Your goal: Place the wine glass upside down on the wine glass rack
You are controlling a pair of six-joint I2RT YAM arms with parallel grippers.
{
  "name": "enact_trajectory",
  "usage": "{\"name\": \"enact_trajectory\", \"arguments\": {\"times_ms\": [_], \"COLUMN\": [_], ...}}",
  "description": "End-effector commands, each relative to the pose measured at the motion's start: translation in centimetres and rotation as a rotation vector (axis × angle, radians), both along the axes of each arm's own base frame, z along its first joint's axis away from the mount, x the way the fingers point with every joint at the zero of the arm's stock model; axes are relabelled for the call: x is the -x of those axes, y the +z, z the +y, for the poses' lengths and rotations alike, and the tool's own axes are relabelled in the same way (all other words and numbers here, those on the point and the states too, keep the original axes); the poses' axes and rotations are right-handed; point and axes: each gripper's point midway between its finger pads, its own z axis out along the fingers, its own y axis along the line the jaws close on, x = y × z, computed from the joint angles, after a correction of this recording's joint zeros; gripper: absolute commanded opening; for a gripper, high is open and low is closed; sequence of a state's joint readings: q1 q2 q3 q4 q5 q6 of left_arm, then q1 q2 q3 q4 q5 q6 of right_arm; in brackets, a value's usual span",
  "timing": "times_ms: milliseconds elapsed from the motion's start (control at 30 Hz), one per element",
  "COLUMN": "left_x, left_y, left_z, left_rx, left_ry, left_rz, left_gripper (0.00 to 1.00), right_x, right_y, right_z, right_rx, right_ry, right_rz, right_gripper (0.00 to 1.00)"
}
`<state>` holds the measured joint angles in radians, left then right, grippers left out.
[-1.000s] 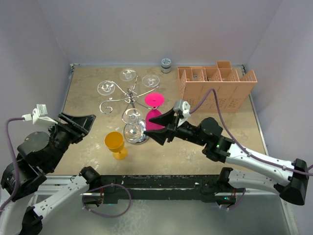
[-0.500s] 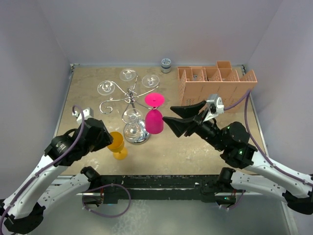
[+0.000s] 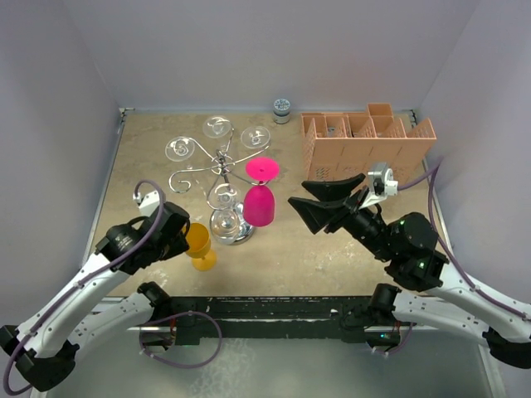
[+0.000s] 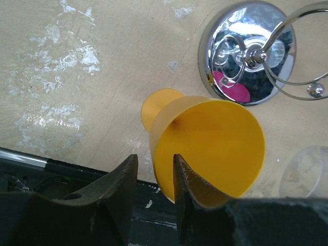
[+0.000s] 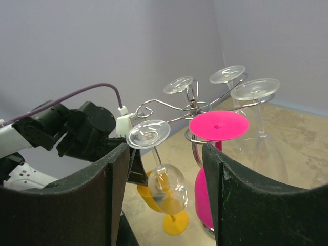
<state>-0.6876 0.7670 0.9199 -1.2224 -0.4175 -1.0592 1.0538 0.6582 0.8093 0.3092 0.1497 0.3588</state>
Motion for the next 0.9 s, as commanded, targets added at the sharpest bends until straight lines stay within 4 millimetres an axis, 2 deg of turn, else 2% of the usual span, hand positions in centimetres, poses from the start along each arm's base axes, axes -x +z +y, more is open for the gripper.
{"name": "enact_trajectory", "arguments": {"times_ms": [0,233,400,733,867], "left_x": [-0.8,-1.3,-1.7,-2.5,-2.9], "left_y": [-0.7,-0.7,1.5,10.9,15.2], "left_z": [-0.1,0.8,2.3,8.4,9.9], "left_rx": [-0.002,-0.061,-0.125,-0.308,-0.32], "left_ry": [0.034,0.056,0.083,0.282,0.348], "left_rz": [-0.019,-0.03,-0.075,-0.308,-0.431], "left_gripper": [0.28,0.0,0.0,0.0,0.0], "right_x": [-0.1,-0.1,-0.5,-2.0,-2.3], "right_y": [1.0,2.0,2.5,3.4,3.4], "right_z": [-0.9,-1.5,-1.7,-0.2,-0.2], "right_rx": [-0.048,-0.084,-0.113,-0.158,-0.163], "right_ry": [-0.026,-0.041,-0.061,-0.087,-0.099], "right_rz": [0.002,0.004,0.009,0.047,0.072], "right_gripper": [0.61,0.61,0.61,0.61,0.61]}}
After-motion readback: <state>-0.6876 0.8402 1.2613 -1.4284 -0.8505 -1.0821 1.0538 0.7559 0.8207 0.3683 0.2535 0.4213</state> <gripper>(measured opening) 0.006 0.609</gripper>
